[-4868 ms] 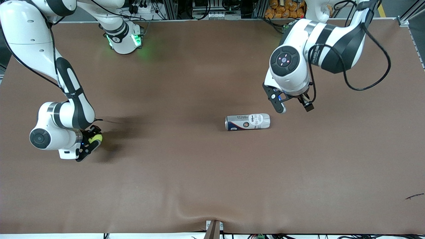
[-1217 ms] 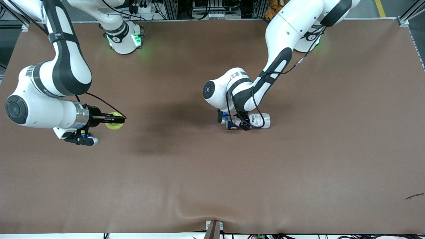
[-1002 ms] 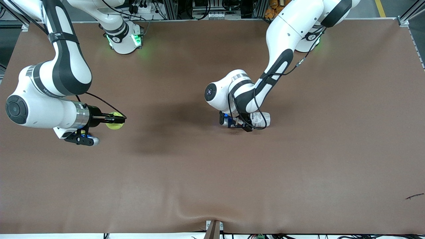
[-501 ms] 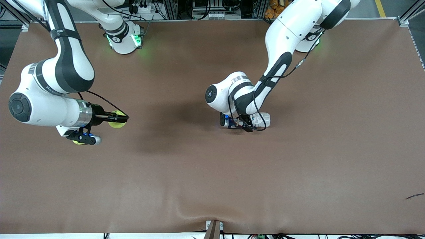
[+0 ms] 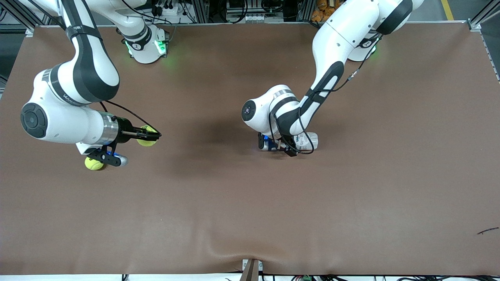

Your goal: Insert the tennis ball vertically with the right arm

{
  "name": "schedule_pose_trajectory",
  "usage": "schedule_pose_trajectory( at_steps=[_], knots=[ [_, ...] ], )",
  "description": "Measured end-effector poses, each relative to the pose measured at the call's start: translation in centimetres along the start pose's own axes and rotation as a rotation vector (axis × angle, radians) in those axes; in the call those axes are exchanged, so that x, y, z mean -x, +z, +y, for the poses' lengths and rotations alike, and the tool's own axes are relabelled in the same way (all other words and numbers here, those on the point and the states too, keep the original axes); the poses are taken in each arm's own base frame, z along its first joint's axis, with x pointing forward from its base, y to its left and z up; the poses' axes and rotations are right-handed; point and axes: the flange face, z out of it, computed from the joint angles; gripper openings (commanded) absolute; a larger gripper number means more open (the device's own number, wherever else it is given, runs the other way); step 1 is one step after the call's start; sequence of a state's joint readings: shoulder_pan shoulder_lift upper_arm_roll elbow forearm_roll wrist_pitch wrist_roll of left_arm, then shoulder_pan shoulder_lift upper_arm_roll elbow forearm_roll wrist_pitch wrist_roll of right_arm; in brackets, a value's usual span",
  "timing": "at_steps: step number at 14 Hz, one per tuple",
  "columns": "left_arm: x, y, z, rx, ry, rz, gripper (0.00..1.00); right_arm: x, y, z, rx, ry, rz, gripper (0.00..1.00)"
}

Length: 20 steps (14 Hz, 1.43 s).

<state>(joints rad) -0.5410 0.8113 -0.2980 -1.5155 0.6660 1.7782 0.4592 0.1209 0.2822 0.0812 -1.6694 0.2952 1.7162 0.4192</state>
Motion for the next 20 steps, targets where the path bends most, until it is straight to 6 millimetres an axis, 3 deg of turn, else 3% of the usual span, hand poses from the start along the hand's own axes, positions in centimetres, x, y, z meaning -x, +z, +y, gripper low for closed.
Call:
schedule_pose_trajectory(
  at_steps=[4,9,20],
  knots=[
    [0.16,0.14,-0.37,-0.002,-0.006,0.01,0.98,0.12,-0.07,-0.06,-0.003,0.013,-0.003,0.22],
    [0.05,0.05,-0.38,-0.006,-0.006,0.018,0.8,0.29,0.02,-0.37,-0.006,0.024,-0.006,0.22],
    [-0.18,-0.29,-0.25,-0.012,-0.003,0.022,0.75,0.48,0.01,-0.64,-0.008,0.034,-0.006,0.22]
  ],
)
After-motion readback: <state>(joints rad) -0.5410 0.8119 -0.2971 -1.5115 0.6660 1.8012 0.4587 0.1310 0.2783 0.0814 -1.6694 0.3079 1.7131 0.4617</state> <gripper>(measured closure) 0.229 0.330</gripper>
